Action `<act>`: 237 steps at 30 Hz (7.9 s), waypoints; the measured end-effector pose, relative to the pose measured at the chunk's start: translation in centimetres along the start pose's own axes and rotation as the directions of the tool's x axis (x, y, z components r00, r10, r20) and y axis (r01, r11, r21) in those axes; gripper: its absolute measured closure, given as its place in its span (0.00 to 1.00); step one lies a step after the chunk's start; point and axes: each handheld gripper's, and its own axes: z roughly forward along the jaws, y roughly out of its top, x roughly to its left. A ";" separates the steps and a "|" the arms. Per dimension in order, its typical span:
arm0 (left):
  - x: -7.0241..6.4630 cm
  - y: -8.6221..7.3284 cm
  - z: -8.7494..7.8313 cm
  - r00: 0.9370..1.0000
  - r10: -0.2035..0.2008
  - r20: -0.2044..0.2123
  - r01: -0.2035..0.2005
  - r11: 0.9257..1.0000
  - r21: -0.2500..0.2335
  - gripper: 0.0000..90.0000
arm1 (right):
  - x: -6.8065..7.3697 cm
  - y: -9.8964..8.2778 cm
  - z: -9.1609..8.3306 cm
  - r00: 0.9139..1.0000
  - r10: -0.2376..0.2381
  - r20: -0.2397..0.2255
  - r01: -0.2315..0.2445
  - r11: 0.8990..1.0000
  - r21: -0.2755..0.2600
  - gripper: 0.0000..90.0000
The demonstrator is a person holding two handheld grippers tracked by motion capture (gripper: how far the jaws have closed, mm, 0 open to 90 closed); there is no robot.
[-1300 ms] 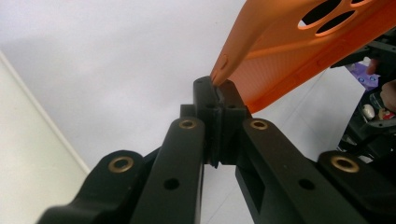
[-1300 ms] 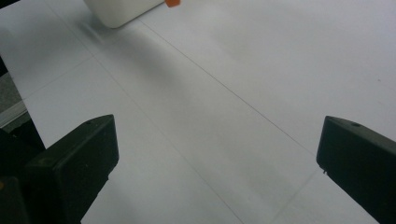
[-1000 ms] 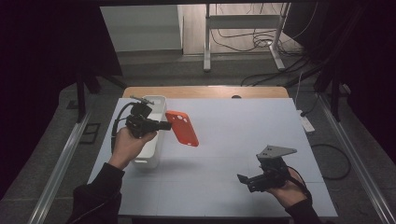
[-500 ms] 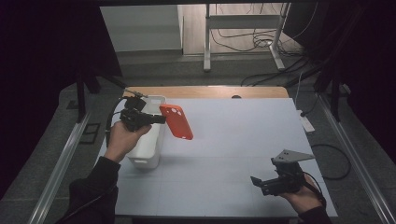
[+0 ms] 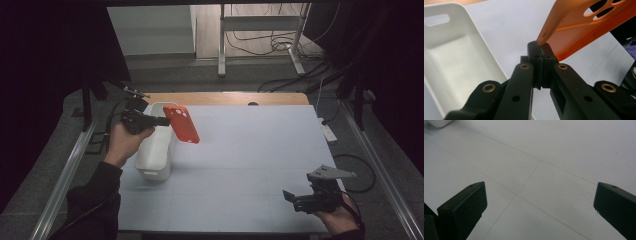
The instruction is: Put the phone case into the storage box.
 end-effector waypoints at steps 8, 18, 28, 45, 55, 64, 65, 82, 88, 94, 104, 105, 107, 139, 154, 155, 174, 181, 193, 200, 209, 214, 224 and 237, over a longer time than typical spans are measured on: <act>0.7 0.8 -0.8 1.000 -0.005 -0.029 0.005 1.000 0.003 0.99 | -0.6 -0.9 -1.2 0.998 0.043 0.039 -0.043 0.999 -0.009 0.00; 2.1 1.3 -1.6 0.997 -0.030 -0.071 0.030 1.000 -0.002 0.99 | -1.3 -2.3 -2.5 0.994 0.077 0.081 -0.077 0.997 -0.003 0.00; 3.0 1.5 -2.1 0.994 -0.043 -0.098 0.041 0.999 -0.021 0.99 | -1.4 -2.6 -3.0 0.992 0.091 0.089 -0.088 0.995 -0.041 0.00; 5.0 2.1 -2.5 0.985 -0.069 -0.156 0.065 0.997 -0.030 0.99 | -1.6 -2.7 -3.2 0.992 0.101 0.070 -0.097 0.994 -0.058 0.00; 6.1 2.4 -2.4 0.977 -0.088 -0.196 0.082 0.996 -0.036 0.99 | -1.9 -2.8 -3.3 0.990 0.132 0.054 -0.128 0.989 -0.067 0.00; 7.4 2.4 -1.3 0.966 -0.118 -0.229 0.109 0.993 -0.051 0.99 | -1.9 -2.9 -3.4 0.989 0.136 0.054 -0.132 0.988 -0.077 0.00; 7.4 2.4 -1.3 0.966 -0.118 -0.229 0.109 0.993 -0.051 0.99 | -1.9 -2.9 -3.4 0.989 0.136 0.054 -0.132 0.988 -0.077 0.00; 9.8 3.1 0.6 0.952 -0.155 -0.264 0.150 0.988 -0.041 0.99 | -1.8 -2.8 -3.3 0.991 0.122 0.056 -0.118 0.991 -0.068 0.00; 10.3 3.0 1.3 0.949 -0.168 -0.266 0.165 0.986 -0.036 0.99 | -1.8 -2.8 -3.2 0.991 0.119 0.055 -0.115 0.991 -0.065 0.00; 10.9 2.9 2.3 0.946 -0.173 -0.273 0.174 0.985 -0.022 0.99 | -1.8 -2.8 -3.2 0.992 0.116 0.052 -0.113 0.992 -0.060 0.00; 11.6 2.7 4.0 0.937 -0.195 -0.290 0.205 0.979 0.003 0.99 | -1.8 -2.8 -3.1 0.993 0.109 0.049 -0.106 0.993 -0.052 0.00; 11.7 2.6 4.2 0.936 -0.199 -0.291 0.209 0.978 0.002 0.99 | -1.8 -2.8 -3.1 0.993 0.110 0.048 -0.107 0.993 -0.051 0.00; 11.8 2.6 4.5 0.933 -0.204 -0.296 0.215 0.977 0.005 0.99 | -1.8 -2.8 -3.1 0.993 0.108 0.047 -0.105 0.993 -0.050 0.00; 11.5 3.0 7.4 0.925 -0.164 -0.344 0.182 0.983 0.020 0.80 | -1.6 -2.7 -3.0 0.995 0.091 0.036 -0.090 0.995 -0.042 0.00; 10.2 3.3 7.0 0.942 -0.036 -0.335 0.049 0.998 0.032 0.53 | -1.6 -2.7 -3.0 0.996 0.086 0.037 -0.084 0.996 -0.037 0.00; 10.2 3.3 7.0 0.942 -0.030 -0.333 0.043 0.999 0.032 0.50 | -1.6 -2.7 -3.0 0.996 0.084 0.036 -0.083 0.996 -0.036 0.00; 8.6 2.2 5.3 0.971 0.048 -0.235 -0.057 0.998 -0.030 0.13 | -1.5 -2.7 -3.0 0.996 0.079 0.040 -0.077 0.996 -0.042 0.00; 7.7 1.8 4.9 0.976 0.084 -0.203 -0.092 0.995 -0.032 0.05 | -1.5 -2.7 -3.0 0.996 0.077 0.040 -0.075 0.996 -0.043 0.00; 6.6 0.7 4.3 0.978 0.120 -0.168 -0.131 0.990 -0.053 0.01 | -1.4 -2.7 -3.0 0.997 0.069 0.045 -0.067 0.997 -0.041 0.00; 5.7 -0.2 3.9 0.974 0.155 -0.166 -0.165 0.985 -0.049 0.01 | -1.4 -2.6 -3.0 0.997 0.069 0.046 -0.067 0.997 -0.040 0.00; 4.4 -1.3 3.6 0.971 0.183 -0.154 -0.194 0.979 -0.061 0.01 | -1.4 -2.6 -3.0 0.996 0.073 0.047 -0.071 0.997 -0.037 0.00; 3.9 -2.1 3.4 0.970 0.188 -0.155 -0.200 0.978 -0.065 0.01 | -1.4 -2.6 -3.0 0.996 0.069 0.047 -0.068 0.997 -0.038 0.00; 3.0 -3.6 3.6 0.968 0.200 -0.154 -0.212 0.975 -0.064 0.00 | -1.3 -2.6 -3.0 0.997 0.066 0.048 -0.064 0.997 -0.036 0.00; 1.4 -5.3 3.4 0.965 0.223 -0.141 -0.236 0.968 -0.089 0.01 | -1.3 -2.6 -3.0 0.997 0.066 0.049 -0.064 0.997 -0.035 0.00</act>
